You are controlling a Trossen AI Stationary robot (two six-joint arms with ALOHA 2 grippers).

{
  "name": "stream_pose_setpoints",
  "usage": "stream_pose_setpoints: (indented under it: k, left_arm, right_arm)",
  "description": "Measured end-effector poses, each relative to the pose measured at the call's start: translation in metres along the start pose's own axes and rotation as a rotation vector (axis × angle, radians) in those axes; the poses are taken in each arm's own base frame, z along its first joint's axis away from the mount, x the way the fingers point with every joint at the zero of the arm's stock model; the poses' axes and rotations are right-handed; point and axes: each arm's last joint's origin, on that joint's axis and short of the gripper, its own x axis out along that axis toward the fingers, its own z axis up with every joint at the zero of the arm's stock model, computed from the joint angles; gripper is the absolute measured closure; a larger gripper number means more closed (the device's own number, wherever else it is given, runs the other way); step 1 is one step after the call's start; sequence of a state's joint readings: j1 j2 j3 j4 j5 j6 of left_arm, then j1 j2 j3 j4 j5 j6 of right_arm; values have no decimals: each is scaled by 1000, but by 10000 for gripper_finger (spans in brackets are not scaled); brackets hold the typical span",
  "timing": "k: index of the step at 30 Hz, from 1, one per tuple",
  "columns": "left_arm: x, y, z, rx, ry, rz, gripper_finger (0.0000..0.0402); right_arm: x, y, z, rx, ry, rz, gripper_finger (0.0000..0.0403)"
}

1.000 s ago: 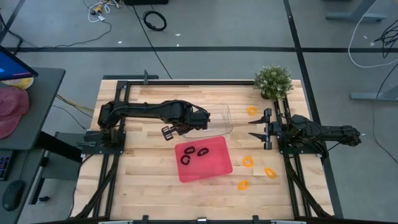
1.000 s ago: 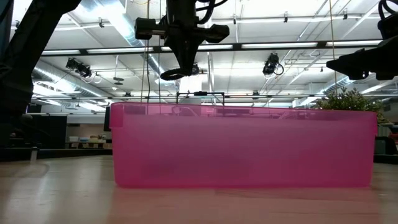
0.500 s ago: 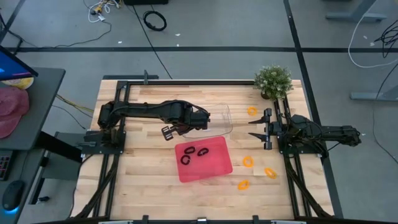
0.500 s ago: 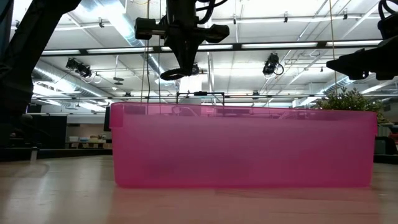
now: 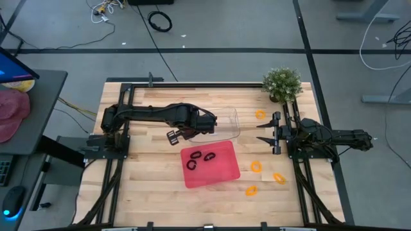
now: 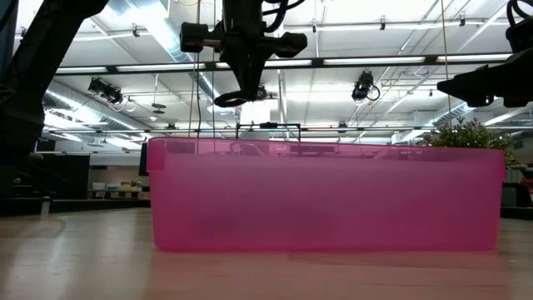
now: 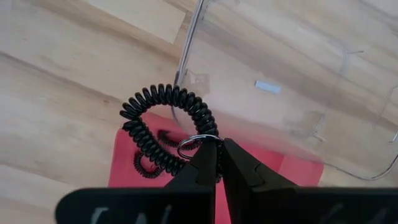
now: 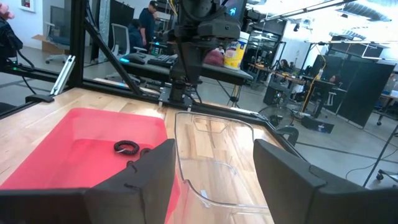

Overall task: Sort spring keychains
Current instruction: Put the black spring keychain into the red bin

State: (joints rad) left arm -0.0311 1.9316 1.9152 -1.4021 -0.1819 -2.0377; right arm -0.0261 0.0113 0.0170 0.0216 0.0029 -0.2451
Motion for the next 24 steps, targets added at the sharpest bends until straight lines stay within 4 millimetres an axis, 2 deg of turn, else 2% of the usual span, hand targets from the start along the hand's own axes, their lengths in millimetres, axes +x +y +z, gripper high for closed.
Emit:
stream_pose_setpoints:
  k: [9, 24]
  left_arm:
    - [0, -3, -4, -12, 151, 30, 393]
    - [0, -4, -4, -13, 160, 23, 393]
  right_arm:
    - [0, 0, 0, 0, 0, 0, 181]
    - [0, 0, 0, 0, 0, 0, 181]
